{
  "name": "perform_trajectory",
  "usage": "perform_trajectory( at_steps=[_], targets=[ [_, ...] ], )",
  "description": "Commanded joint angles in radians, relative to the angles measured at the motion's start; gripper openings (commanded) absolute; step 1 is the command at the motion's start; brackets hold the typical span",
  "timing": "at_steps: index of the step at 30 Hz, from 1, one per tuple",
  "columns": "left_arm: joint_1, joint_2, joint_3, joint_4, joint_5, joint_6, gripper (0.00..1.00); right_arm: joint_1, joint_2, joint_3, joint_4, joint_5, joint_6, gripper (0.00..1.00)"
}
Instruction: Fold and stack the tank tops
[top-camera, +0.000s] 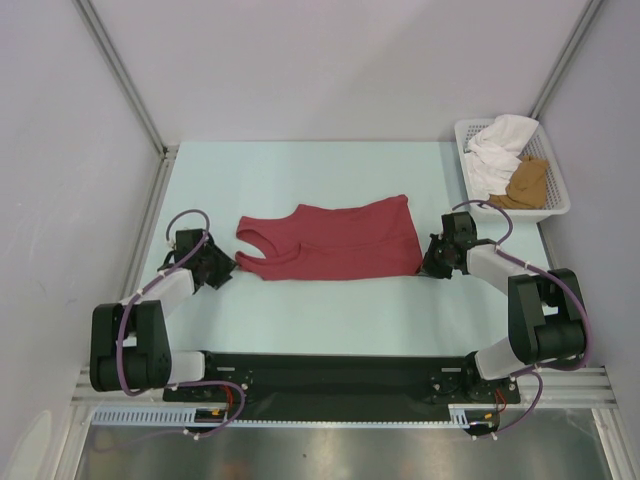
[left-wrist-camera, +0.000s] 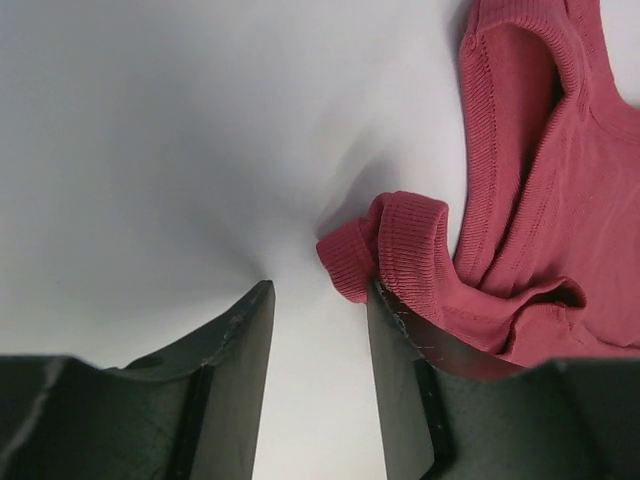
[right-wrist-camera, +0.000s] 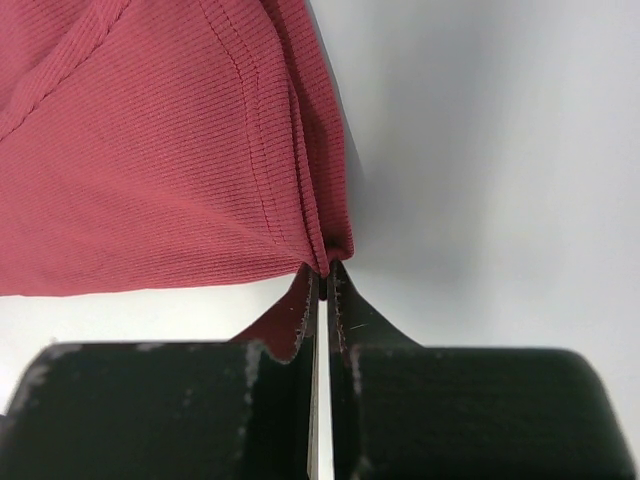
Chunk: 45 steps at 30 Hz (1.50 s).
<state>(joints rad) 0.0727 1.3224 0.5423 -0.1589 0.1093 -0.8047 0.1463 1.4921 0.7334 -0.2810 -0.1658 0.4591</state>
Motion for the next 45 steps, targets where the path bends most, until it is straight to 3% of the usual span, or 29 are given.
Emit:
perform_trajectory(
  at_steps=[1,17,20,22,24,32,45],
  targets=[
    [0.007,-0.002,0.03,0.045,0.026,0.022,0.48,-0.007,-0.018,0.0,0.011,0.002,0.004,0.0],
    [0.009,0.129,0.071,0.088,0.015,0.018,0.47,-0.007,-0.015,0.003,0.011,-0.006,0.004,0.0],
    [0.009,0.141,0.079,0.087,0.001,0.019,0.36,-0.007,-0.019,0.0,0.009,-0.003,0.004,0.0],
    [0.009,0.138,0.081,0.078,-0.02,0.021,0.13,-0.007,-0.02,0.0,0.006,0.0,0.004,0.0],
    [0.007,0.129,0.084,0.061,-0.04,0.028,0.0,-0.008,-0.021,0.0,0.005,0.0,0.003,0.0],
    [0.009,0.049,0.076,-0.005,-0.06,0.053,0.0,-0.01,-0.032,-0.002,-0.004,0.002,0.006,0.0],
    [0.009,-0.27,-0.018,-0.194,-0.105,-0.004,0.0,-0.013,-0.099,-0.009,-0.055,-0.004,0.003,0.0]
  ],
)
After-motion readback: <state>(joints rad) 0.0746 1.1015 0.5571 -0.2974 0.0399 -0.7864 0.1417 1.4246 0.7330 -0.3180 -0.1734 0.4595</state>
